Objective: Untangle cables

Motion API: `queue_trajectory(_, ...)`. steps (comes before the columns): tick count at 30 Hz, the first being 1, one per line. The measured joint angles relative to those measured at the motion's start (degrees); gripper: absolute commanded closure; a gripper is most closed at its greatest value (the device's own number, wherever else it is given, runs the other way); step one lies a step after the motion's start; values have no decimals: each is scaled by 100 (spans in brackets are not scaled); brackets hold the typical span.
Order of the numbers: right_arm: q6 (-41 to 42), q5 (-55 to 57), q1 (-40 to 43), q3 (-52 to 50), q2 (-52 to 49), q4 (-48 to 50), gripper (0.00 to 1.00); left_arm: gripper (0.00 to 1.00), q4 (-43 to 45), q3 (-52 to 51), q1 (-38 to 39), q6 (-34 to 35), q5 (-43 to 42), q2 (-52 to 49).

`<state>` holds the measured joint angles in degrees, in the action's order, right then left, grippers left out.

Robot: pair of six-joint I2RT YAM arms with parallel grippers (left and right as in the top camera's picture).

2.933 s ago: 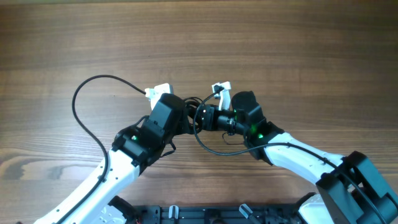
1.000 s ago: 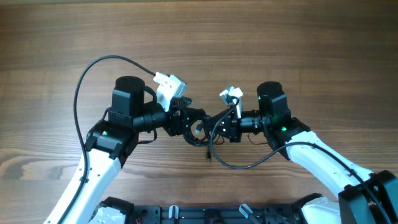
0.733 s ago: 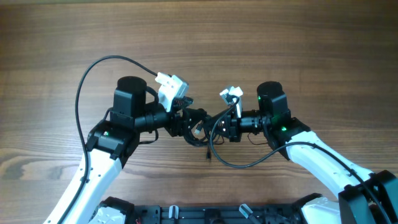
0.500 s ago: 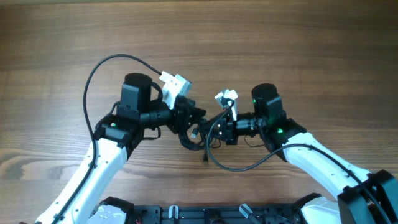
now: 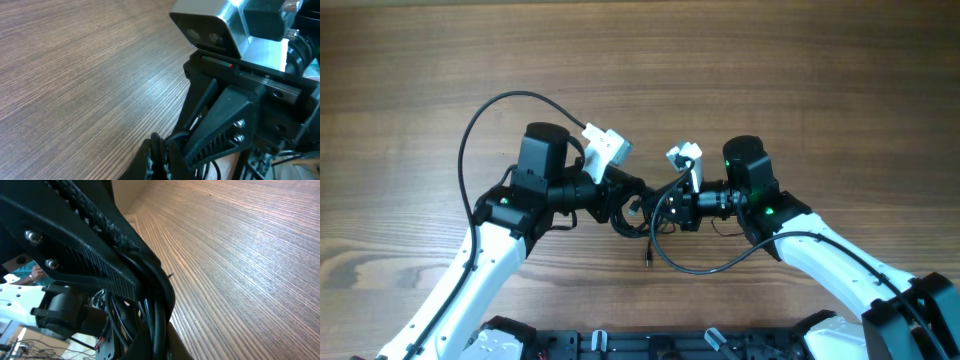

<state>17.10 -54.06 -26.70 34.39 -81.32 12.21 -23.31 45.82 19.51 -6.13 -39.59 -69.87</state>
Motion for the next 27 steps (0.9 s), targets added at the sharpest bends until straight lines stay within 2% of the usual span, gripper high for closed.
queue_trajectory(2,-2,66,4,2,0,-39,95,96,116,-2,33,114,118,0)
queue_trajectory(5,20,212,28,85,2,-94,92,96,577,-24,66,955,474,-11)
queue_trajectory(8,133,315,28,114,2,-114,92,96,656,-24,79,1585,944,-11)
queue_trajectory(10,160,315,28,111,2,-125,96,96,671,-24,74,1753,1152,-11)
queue_trajectory(17,216,317,26,111,2,-136,96,96,688,-24,76,2037,1515,-11)
queue_trajectory(22,433,595,2,111,2,-142,96,96,688,-24,57,3574,3239,-11)
queue_trajectory(25,601,791,-7,111,2,-125,96,95,691,-24,52,4223,3644,-11)
queue_trajectory(27,651,813,-17,111,2,-127,96,87,654,-24,46,4448,3759,-11)
